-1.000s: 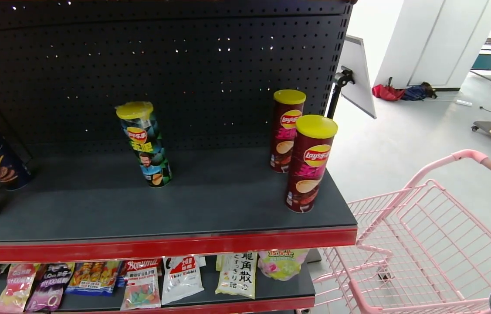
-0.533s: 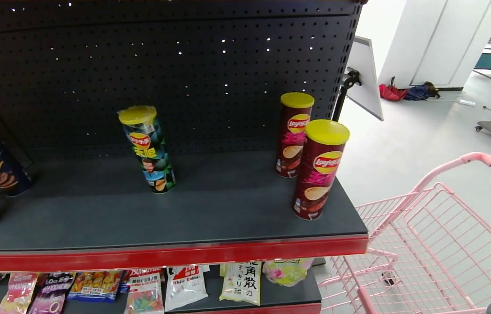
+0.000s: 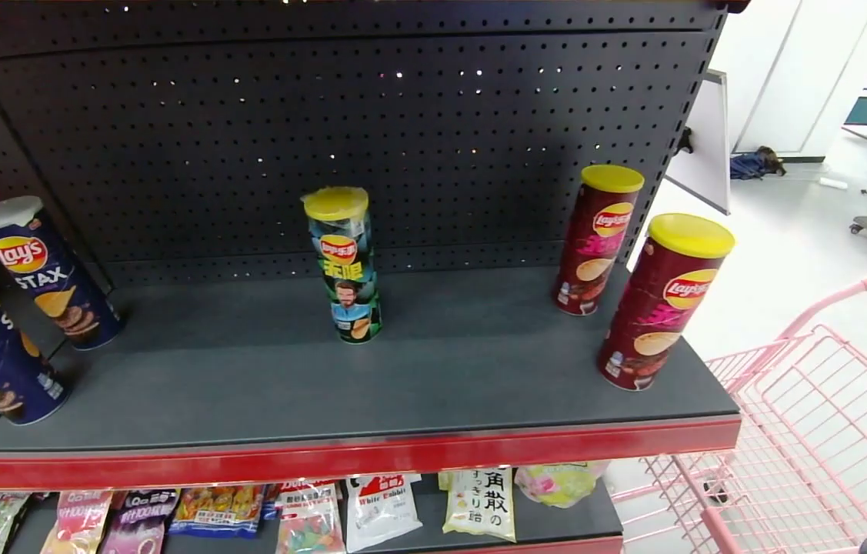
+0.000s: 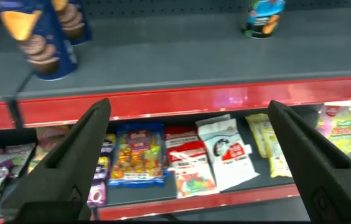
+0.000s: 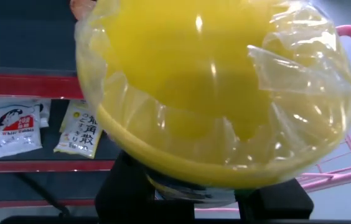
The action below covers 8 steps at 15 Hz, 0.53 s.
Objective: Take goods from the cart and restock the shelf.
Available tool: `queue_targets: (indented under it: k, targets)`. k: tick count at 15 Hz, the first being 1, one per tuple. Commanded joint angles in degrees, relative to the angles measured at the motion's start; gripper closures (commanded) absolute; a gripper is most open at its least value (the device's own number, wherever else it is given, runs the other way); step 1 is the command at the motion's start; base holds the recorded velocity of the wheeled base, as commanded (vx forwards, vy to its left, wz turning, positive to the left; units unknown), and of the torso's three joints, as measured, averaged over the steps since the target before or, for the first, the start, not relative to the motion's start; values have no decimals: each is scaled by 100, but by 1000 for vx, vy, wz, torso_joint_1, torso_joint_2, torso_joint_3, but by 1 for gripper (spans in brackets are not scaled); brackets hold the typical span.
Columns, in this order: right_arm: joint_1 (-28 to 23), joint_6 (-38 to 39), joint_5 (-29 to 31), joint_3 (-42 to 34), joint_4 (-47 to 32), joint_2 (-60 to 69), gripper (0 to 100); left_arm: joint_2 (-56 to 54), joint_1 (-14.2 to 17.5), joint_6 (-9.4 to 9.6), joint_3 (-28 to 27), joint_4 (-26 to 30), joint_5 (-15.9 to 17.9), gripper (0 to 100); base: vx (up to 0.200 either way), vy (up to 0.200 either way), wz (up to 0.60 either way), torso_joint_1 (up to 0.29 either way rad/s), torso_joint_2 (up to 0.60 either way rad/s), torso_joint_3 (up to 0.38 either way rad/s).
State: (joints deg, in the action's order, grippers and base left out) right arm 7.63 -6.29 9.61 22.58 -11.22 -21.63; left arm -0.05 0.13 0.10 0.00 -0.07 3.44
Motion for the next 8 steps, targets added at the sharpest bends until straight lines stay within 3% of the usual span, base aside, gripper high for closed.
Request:
queue_targets:
  k: [1, 8]
  targets:
    - [2, -13, -3, -16, -12, 1, 100, 5, 4, -1, 0, -1, -1, 0, 0, 200, 0, 2, 2, -2]
    - [2, -21, -3, -25, -12, 1, 100, 5, 4, -1, 0, -1, -1, 0, 0, 200, 0, 1, 4, 2]
